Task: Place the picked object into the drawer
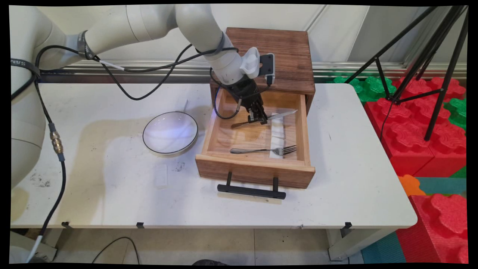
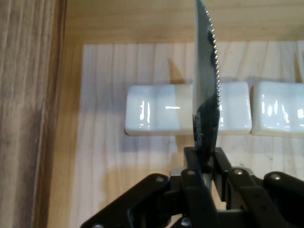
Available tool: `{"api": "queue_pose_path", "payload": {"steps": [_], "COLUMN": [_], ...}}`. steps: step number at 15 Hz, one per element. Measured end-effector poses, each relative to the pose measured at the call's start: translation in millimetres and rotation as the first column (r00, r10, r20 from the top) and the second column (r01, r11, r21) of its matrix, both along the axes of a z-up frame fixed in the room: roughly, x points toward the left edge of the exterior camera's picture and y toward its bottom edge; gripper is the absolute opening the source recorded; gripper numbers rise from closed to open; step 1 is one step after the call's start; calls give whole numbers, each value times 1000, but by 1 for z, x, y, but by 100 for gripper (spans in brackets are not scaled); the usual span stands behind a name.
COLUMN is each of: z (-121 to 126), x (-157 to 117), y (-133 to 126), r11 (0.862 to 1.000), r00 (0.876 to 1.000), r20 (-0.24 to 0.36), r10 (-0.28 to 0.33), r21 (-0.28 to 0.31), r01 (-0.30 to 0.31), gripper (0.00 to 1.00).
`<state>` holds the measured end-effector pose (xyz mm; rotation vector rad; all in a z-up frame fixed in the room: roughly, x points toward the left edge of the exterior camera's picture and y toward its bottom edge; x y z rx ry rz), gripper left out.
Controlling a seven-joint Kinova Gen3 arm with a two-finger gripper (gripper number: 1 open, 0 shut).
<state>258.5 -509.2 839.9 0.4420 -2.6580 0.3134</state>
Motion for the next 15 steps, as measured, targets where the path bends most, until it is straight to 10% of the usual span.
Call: {"api": "queue_pose_path", "payload": {"steps": [7, 8, 15], "z": [-15, -17, -22], "x": [-4, -4, 0], "y": [-6, -7, -9], "r11": [1000, 1000, 1000], "r00": [1000, 1000, 1000], "r20": [1, 2, 1], "r10": [8, 10, 26], "r21": [11, 13, 8], "r01": [-8, -10, -26], "gripper": [0, 100, 100]}}
